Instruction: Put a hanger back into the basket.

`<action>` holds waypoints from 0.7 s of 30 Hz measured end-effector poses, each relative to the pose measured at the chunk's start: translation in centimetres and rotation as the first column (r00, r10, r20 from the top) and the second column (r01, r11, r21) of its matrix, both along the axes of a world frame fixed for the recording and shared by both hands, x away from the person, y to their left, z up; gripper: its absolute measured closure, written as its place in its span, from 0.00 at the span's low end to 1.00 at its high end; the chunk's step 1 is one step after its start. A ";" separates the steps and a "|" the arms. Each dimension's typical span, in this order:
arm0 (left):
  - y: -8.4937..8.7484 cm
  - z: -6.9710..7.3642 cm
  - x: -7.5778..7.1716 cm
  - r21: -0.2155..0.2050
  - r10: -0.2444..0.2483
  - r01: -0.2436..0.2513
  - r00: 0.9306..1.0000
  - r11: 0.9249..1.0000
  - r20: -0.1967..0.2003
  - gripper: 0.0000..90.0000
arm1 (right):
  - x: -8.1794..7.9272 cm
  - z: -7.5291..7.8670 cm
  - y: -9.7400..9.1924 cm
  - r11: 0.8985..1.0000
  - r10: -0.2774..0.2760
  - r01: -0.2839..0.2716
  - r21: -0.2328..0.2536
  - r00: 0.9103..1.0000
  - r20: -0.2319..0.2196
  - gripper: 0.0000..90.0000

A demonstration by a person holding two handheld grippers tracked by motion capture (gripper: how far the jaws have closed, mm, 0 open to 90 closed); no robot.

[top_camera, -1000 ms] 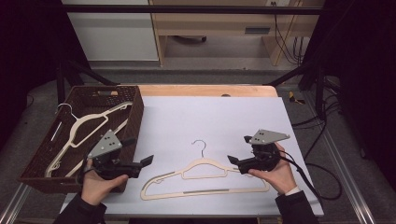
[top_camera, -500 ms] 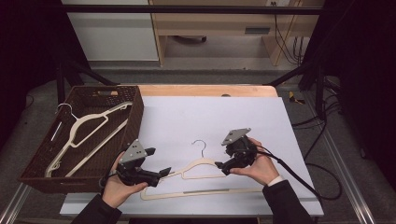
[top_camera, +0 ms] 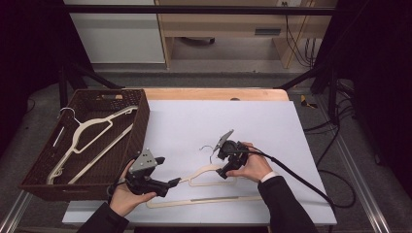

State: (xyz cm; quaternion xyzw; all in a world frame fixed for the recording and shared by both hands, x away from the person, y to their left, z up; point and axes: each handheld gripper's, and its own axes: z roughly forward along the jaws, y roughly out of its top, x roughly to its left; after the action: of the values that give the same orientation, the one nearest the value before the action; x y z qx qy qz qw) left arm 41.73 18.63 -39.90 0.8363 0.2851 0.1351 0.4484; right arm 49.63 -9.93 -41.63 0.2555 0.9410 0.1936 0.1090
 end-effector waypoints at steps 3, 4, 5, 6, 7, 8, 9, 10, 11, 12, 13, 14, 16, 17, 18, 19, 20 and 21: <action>0.0 0.0 0.0 -0.002 -0.003 0.003 1.000 1.000 -0.001 0.15 | 0.6 -1.0 0.2 0.999 0.016 -0.016 -0.032 1.000 -0.016 0.27; 0.1 0.0 -0.1 -0.001 -0.003 0.003 1.000 1.000 -0.001 0.15 | 0.7 -1.1 0.3 0.999 0.017 -0.017 -0.035 1.000 -0.023 0.28; 0.1 -0.1 -0.1 -0.002 -0.004 0.004 1.000 1.000 -0.001 0.15 | 0.9 -1.4 0.4 0.999 0.026 -0.027 -0.041 0.999 -0.032 0.28; 0.1 -0.1 -0.1 -0.003 -0.003 0.003 1.000 1.000 -0.002 0.15 | 0.9 -1.6 0.5 0.999 0.022 -0.023 -0.044 0.999 -0.035 0.29; 0.1 -0.2 -0.1 0.000 -0.003 0.003 1.000 1.000 0.000 0.15 | 1.1 -1.8 0.5 0.999 0.027 -0.028 -0.047 0.999 -0.042 0.30; 0.0 -0.2 0.0 0.001 -0.004 0.004 1.000 1.000 -0.001 0.15 | 1.3 -2.0 0.6 0.998 0.029 -0.031 -0.050 0.998 -0.050 0.32; 0.1 -0.2 0.0 0.003 -0.003 0.003 1.000 1.000 -0.004 0.15 | 1.4 -2.2 0.6 0.998 0.028 -0.031 -0.054 0.998 -0.060 0.33; 0.0 -0.3 0.1 0.004 -0.001 0.001 1.000 1.000 -0.002 0.15 | 1.5 -2.3 0.6 0.997 0.041 -0.045 -0.060 0.997 -0.066 0.33; 0.1 -0.3 0.1 0.007 -0.001 0.001 1.000 1.000 -0.001 0.15 | 1.8 -2.6 0.6 0.996 0.053 -0.057 -0.065 0.997 -0.064 0.36; 0.1 -0.3 0.1 0.005 -0.001 0.001 1.000 1.000 -0.005 0.15 | 1.8 -2.7 0.7 0.996 0.049 -0.054 -0.067 0.996 -0.072 0.37; 0.1 -0.3 0.1 0.005 -0.002 0.002 1.000 1.000 -0.004 0.15 | 2.0 -3.0 0.7 0.996 0.054 -0.059 -0.063 0.995 -0.080 0.39; 0.1 -0.3 0.1 0.005 -0.002 0.002 1.000 1.000 -0.004 0.15 | 2.0 -3.1 0.9 0.997 0.036 -0.043 -0.064 0.995 -0.098 0.40; 0.1 -0.4 0.2 0.005 0.002 -0.002 1.000 1.000 -0.004 0.15 | 2.2 -3.5 1.0 0.995 0.052 -0.062 -0.081 0.992 -0.114 0.43; 0.1 -0.4 0.2 0.005 0.002 -0.002 1.000 1.000 -0.004 0.15 | 2.3 -3.4 1.1 0.995 0.043 -0.053 -0.080 0.991 -0.128 0.44; 0.1 -0.4 0.2 0.003 0.001 -0.001 1.000 1.000 -0.004 0.15 | 2.4 -3.3 1.1 0.997 0.036 -0.045 -0.067 0.990 -0.134 0.46; 0.1 -0.4 0.2 0.005 0.001 -0.001 1.000 1.000 -0.004 0.15 | 2.6 -3.3 1.1 0.996 0.042 -0.052 -0.076 0.990 -0.132 0.50; 0.1 -0.4 0.2 0.005 0.000 0.000 1.000 1.000 -0.005 0.15 | 2.7 -3.3 1.1 0.996 0.046 -0.056 -0.071 0.990 -0.133 0.51; 0.1 -0.4 0.2 0.004 0.000 0.000 1.000 1.000 -0.004 0.15 | 2.8 -3.2 1.1 0.994 0.058 -0.070 -0.080 0.989 -0.137 0.52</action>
State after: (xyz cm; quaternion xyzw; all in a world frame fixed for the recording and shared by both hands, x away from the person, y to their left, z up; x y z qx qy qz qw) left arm 41.93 18.72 -40.31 0.8376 0.2856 0.1340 0.4460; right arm 52.40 -8.82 -44.85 0.2326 0.9612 0.1393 0.0498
